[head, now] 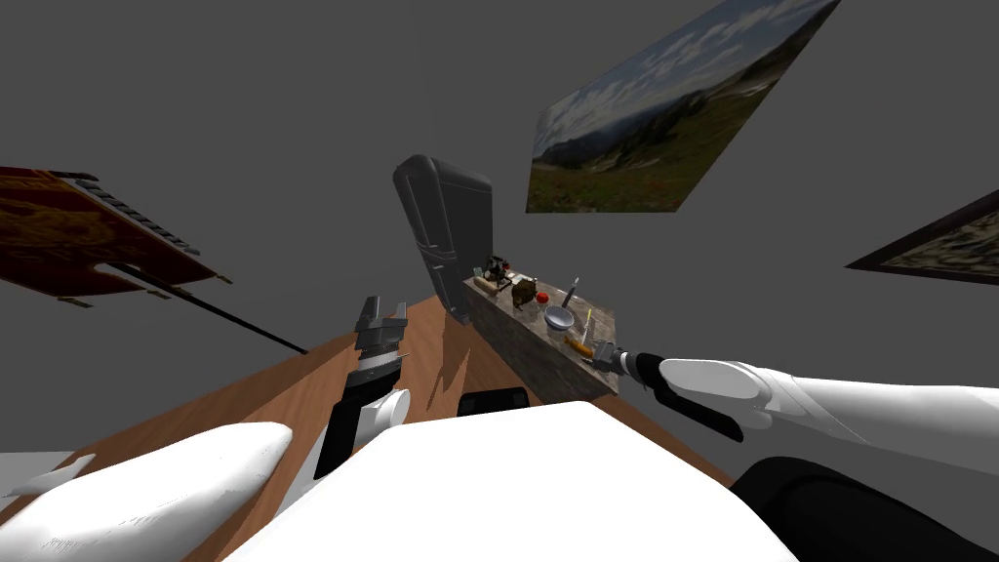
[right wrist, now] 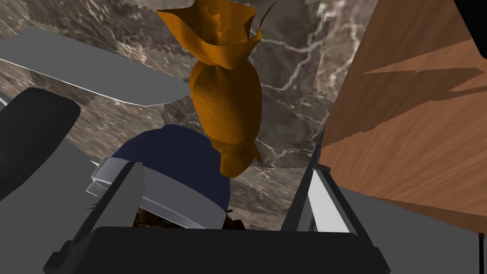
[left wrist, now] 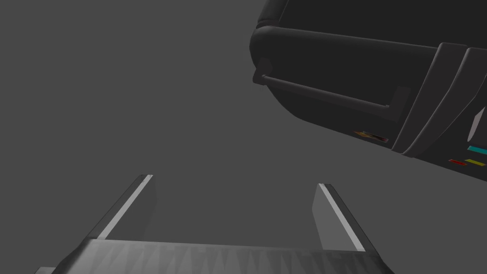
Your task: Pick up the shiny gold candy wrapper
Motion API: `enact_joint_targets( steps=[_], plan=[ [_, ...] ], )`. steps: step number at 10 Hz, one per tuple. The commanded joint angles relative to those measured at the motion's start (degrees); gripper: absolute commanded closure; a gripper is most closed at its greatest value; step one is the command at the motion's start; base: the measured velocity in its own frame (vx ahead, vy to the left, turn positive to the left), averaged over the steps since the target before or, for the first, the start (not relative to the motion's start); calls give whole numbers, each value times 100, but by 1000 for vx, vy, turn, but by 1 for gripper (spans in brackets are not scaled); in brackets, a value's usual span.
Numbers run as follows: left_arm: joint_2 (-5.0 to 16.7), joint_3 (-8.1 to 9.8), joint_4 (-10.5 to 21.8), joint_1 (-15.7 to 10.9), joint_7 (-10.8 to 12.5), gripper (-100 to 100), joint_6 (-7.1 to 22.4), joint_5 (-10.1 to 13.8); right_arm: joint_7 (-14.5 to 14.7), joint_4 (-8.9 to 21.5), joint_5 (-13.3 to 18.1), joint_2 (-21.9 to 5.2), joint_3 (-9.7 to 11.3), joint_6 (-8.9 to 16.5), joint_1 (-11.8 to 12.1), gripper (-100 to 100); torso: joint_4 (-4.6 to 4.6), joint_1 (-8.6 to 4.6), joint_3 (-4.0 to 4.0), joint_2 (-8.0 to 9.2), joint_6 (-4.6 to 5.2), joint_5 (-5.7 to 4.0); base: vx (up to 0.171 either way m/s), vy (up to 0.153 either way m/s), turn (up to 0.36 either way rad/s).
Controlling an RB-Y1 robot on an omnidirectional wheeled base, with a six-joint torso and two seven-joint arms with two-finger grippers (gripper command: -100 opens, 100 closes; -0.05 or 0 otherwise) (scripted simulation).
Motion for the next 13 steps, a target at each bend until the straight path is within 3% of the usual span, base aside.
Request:
enact_joint_targets(
  steps=[1, 4, 5, 6, 8, 10, 11, 12, 13],
  plan=[
    [0, 0, 0, 0, 0, 0, 0, 0, -8, -8, -60, -37, -282, 67, 286, -100, 0, 0, 0, 0, 0, 0, 10, 1, 5],
    [0, 0, 0, 0, 0, 0, 0, 0, -8, -8, -60, -37, -282, 67, 393, -100, 4, -13, 10, 16, 2, -5, -3, -4, 1],
    [0, 0, 0, 0, 0, 0, 0, 0, -130, 169, 89, -314, -145, 161, 587, -100, 4, -11, 10, 17, 2, -4, 104, 43, 32],
    [0, 0, 0, 1, 0, 0, 0, 0, -178, 238, 145, -417, -82, 190, 674, -100, -2, 3, -7, -15, -1, -1, 153, 90, 34],
    [0, 0, 0, 1, 0, 0, 0, 0, -178, 238, 145, -417, -133, 190, 674, -100, -7, 15, -16, -27, -1, 3, 63, 38, -5],
    [0, 0, 0, 0, 0, 0, 0, 0, -246, 333, 217, -554, 34, 216, 828, -100, 0, -6, -1, -1, 1, -2, 40, 2, 14],
    [0, 0, 0, 0, 0, 0, 0, 0, -246, 333, 217, -554, 187, 216, 653, -100, -1, -8, -3, -5, 1, -2, 51, 1, 4],
    [0, 0, 0, 0, 0, 0, 0, 0, -246, 333, 217, -554, 34, 216, 828, -100, -1, -10, -2, -4, 1, -4, 21, 0, -1],
    [0, 0, 0, 0, 0, 0, 0, 0, -278, 358, 240, -600, 134, 191, 951, -100, 1, -11, 2, 4, 1, -4, 25, 4, 7]
  ],
)
